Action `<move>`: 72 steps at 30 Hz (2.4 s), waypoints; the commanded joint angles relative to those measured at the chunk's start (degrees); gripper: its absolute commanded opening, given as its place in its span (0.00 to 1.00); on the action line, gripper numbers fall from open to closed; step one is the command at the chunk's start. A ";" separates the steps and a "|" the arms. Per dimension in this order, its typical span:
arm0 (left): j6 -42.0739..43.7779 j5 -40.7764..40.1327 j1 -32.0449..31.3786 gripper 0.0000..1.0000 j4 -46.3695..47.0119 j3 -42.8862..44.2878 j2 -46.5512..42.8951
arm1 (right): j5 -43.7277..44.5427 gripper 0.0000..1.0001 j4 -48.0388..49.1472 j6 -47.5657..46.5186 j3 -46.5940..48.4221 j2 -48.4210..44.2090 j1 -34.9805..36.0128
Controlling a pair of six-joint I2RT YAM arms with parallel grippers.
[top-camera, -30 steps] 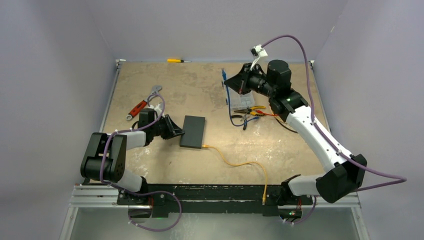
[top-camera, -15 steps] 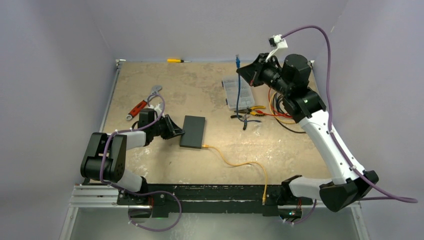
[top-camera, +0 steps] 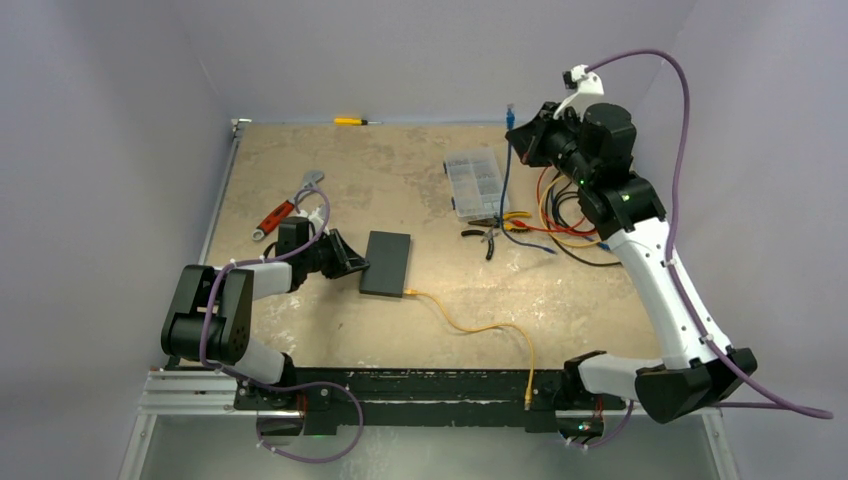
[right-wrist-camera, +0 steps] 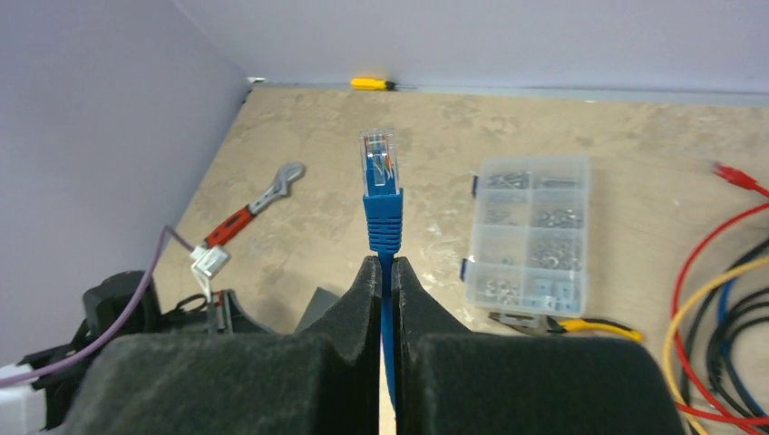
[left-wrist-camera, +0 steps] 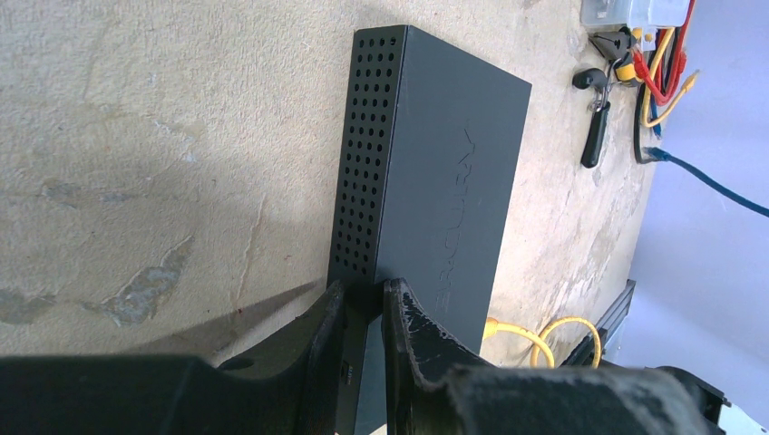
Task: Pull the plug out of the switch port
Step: Place the connector at the corner of the board.
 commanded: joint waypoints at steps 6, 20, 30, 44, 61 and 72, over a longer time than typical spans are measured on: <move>3.56 -6.06 -0.37 0.17 -8.19 -3.20 2.89 | -0.82 0.00 -1.31 -1.45 2.59 0.04 -7.32; 3.78 -5.90 -0.37 0.17 -7.88 -3.37 3.31 | -7.53 0.00 0.38 0.09 -0.40 3.42 -21.38; 3.77 -5.66 -0.37 0.17 -7.30 -3.43 4.01 | -9.62 0.00 5.30 2.56 -5.64 8.15 -24.54; 3.92 -5.45 -0.37 0.17 -7.39 -3.11 4.27 | -14.62 0.00 12.29 4.98 -6.57 18.72 -25.33; 4.07 -5.20 -0.37 0.17 -8.27 -2.37 4.11 | -18.13 0.00 18.02 8.95 -0.96 35.41 -29.67; 4.05 -5.29 -0.37 0.17 -8.45 -2.39 3.89 | -18.37 0.25 16.53 9.10 5.18 40.20 -30.52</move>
